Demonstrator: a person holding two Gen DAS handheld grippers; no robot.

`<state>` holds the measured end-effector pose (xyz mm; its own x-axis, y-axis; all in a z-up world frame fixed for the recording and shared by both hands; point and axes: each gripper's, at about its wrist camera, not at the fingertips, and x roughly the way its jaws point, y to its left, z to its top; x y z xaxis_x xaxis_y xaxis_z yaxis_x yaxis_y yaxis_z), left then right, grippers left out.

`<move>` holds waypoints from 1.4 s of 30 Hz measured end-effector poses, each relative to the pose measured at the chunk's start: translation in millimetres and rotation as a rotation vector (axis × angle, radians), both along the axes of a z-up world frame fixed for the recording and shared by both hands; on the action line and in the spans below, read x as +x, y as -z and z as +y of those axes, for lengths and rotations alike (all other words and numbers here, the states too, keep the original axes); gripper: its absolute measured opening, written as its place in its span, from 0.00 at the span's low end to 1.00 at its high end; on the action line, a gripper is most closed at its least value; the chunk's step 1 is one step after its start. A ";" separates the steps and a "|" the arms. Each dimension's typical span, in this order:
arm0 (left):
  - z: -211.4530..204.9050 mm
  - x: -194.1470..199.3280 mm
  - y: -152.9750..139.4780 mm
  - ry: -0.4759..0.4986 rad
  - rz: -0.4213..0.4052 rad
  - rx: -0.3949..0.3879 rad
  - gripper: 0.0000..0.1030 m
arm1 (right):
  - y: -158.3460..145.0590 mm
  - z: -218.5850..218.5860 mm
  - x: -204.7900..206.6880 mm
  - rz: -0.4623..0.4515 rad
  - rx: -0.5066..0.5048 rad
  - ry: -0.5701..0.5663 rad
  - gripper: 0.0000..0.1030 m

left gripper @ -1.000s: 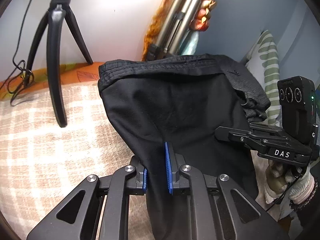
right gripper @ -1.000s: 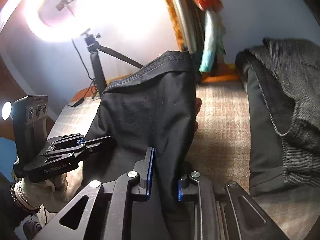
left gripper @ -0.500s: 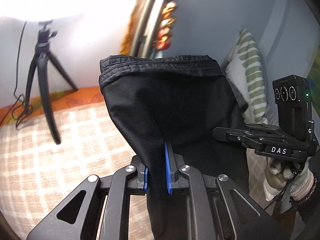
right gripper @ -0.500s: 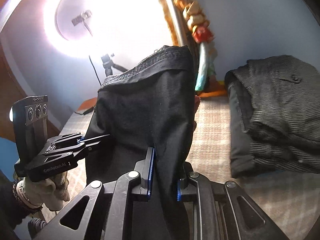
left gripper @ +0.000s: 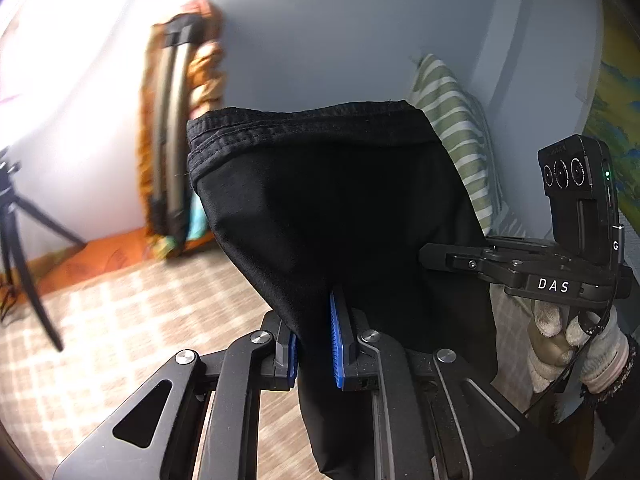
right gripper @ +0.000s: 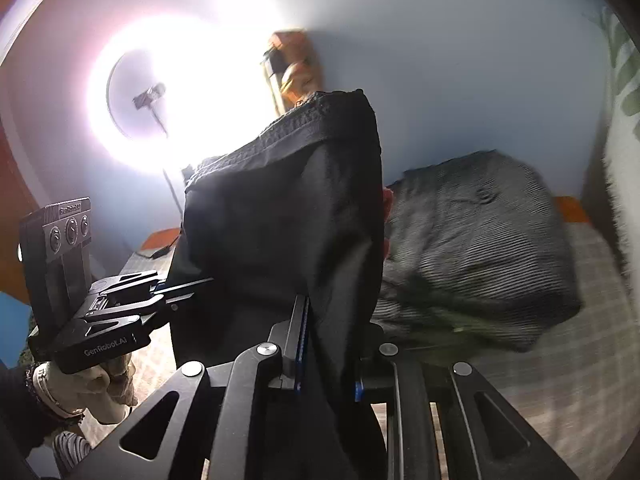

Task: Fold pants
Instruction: 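Carry the folded black trousers with both tools onto the dark clothes stack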

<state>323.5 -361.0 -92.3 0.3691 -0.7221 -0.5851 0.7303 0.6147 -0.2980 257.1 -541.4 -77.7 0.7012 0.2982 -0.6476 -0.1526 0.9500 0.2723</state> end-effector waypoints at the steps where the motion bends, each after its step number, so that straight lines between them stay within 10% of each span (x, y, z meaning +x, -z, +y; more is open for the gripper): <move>1: -12.4 0.1 -4.2 0.007 -0.005 -0.005 0.11 | -3.5 -7.4 -2.5 -0.005 -0.004 0.011 0.15; 21: -133.6 48.9 -46.4 0.031 -0.060 -0.068 0.10 | -64.1 -116.0 28.0 -0.094 -0.119 0.129 0.15; 42: -168.5 104.5 2.6 -0.056 0.003 0.036 0.11 | -2.6 -140.4 139.0 -0.010 -0.163 0.188 0.19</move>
<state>428.0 -529.5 -94.9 0.4066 -0.6788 -0.6115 0.6938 0.6649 -0.2767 396.1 -681.8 -75.1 0.7411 0.0538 -0.6692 0.0292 0.9933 0.1122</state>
